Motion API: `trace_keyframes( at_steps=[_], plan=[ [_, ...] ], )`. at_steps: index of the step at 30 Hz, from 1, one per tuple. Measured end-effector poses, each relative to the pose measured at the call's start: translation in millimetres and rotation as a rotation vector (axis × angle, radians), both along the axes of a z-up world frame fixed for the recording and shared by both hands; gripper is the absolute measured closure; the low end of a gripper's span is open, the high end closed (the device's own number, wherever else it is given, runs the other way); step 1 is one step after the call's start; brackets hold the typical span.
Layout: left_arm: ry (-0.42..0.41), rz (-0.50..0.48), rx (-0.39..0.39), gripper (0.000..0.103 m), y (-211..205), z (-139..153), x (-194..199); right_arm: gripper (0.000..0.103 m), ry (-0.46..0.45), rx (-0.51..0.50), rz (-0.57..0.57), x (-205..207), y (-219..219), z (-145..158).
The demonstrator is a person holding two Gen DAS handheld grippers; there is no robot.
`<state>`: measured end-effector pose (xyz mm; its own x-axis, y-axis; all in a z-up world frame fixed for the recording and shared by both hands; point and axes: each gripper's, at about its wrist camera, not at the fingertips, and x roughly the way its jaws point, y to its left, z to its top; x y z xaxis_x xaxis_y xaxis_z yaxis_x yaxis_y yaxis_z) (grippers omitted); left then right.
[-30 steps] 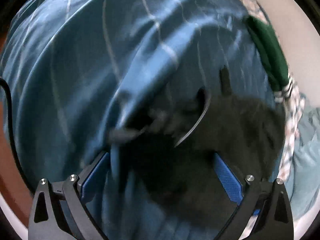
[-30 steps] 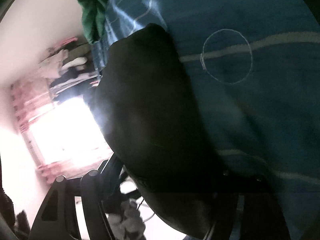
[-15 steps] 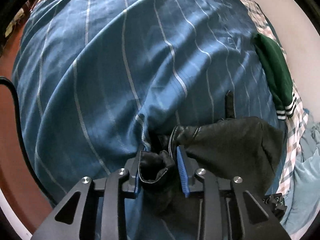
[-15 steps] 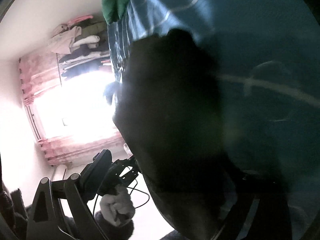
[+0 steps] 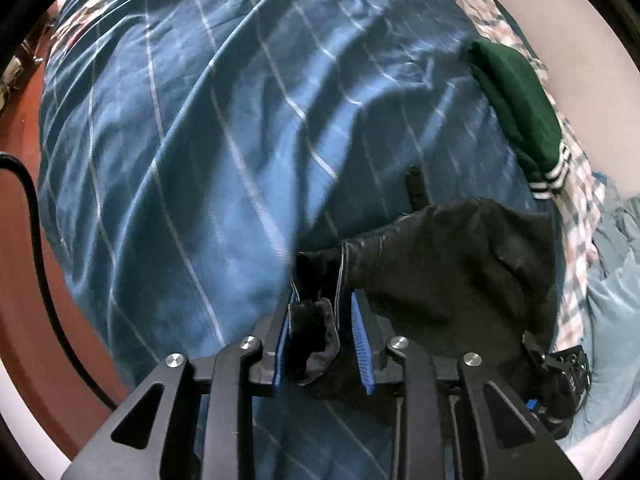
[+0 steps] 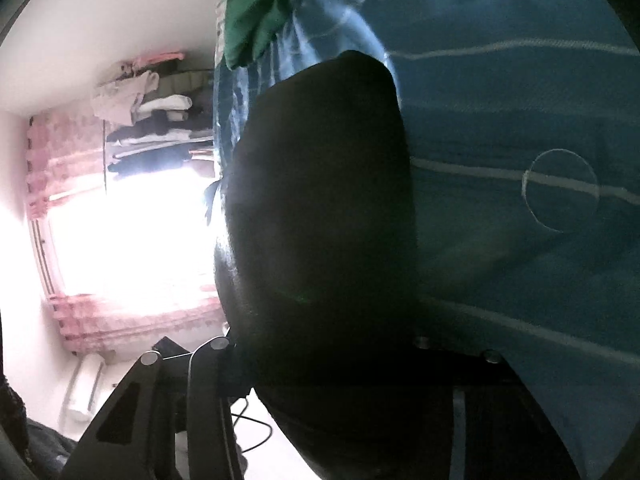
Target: Fold large clothes
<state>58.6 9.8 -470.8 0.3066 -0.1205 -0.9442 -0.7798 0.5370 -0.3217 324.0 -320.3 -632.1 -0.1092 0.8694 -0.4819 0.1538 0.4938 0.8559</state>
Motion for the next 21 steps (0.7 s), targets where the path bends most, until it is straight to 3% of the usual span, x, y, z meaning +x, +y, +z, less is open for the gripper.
trace_keyframes(
  at_steps=[5, 13, 18, 21],
  plan=[
    [-0.028, -0.071, -0.04, 0.079, -6, 27, 17, 0.055, 0.015, -0.027, -0.039, -4, -28, 41],
    [-0.042, -0.238, -0.121, 0.084, 15, 28, 51, 0.055, 0.044, -0.138, -0.138, -28, -47, 108],
    [-0.06, -0.369, -0.149, 0.085, 49, 30, 77, 0.056, 0.065, -0.154, -0.246, -46, -30, 130],
    [-0.04, -0.447, -0.111, 0.085, 74, 36, 91, 0.056, 0.06, -0.174, -0.322, -44, 1, 151]
  ],
)
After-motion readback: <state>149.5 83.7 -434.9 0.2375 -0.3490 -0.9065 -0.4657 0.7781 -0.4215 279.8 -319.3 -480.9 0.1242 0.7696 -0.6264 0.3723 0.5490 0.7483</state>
